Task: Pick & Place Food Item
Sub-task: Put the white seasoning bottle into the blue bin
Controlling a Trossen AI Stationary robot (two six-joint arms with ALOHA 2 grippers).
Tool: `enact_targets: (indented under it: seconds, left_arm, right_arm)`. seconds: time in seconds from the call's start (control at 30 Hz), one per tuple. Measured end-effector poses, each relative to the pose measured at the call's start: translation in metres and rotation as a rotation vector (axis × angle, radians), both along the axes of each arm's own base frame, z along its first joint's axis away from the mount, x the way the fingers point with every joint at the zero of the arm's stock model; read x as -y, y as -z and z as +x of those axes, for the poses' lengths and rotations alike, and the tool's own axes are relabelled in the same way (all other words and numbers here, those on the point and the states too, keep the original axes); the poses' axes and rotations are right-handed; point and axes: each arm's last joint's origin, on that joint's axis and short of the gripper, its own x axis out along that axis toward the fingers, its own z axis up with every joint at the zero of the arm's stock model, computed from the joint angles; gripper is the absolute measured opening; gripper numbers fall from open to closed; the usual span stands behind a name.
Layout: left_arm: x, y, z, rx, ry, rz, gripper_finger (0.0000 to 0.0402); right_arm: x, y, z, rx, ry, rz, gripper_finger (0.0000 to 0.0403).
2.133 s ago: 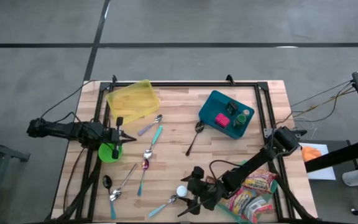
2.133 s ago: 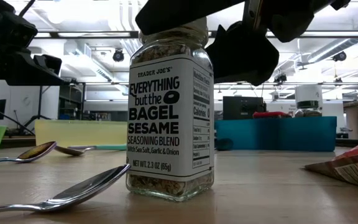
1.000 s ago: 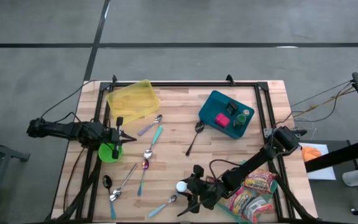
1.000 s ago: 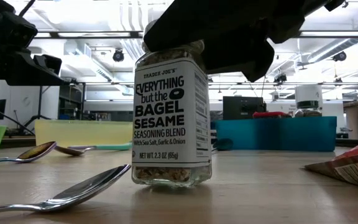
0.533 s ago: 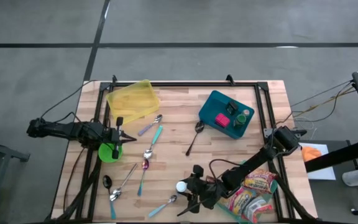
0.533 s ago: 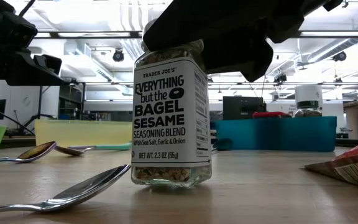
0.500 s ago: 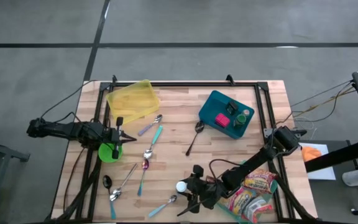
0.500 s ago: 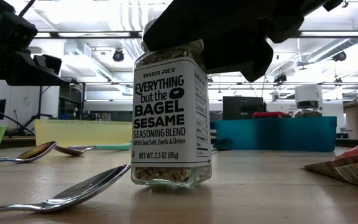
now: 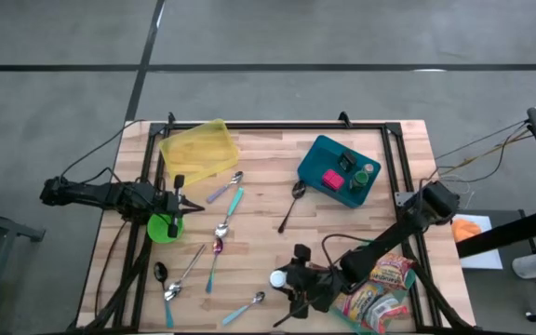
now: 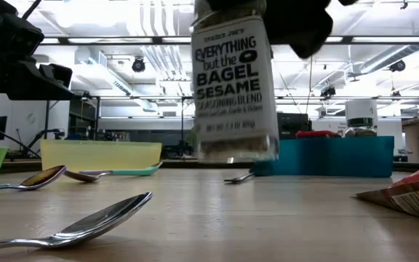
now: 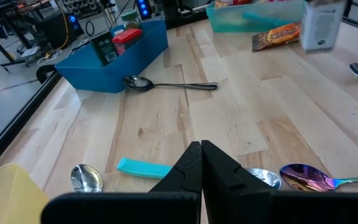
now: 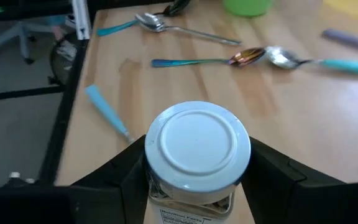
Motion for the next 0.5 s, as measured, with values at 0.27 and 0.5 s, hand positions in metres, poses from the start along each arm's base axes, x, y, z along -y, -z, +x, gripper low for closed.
enact_targets:
  seconds: [0.27, 0.5]
  left_arm:
    - [0.0, 0.0, 0.0, -0.001, 0.0, 0.0, 0.0]
    - [0.0, 0.0, 0.0, -0.001, 0.0, 0.0, 0.0]
  right_arm:
    - [0.016, -0.044, -0.016, 0.056, -0.029, -0.115, 0.0196]
    - [0.052, -0.081, -0.038, 0.096, 0.01, -0.216, 0.0196]
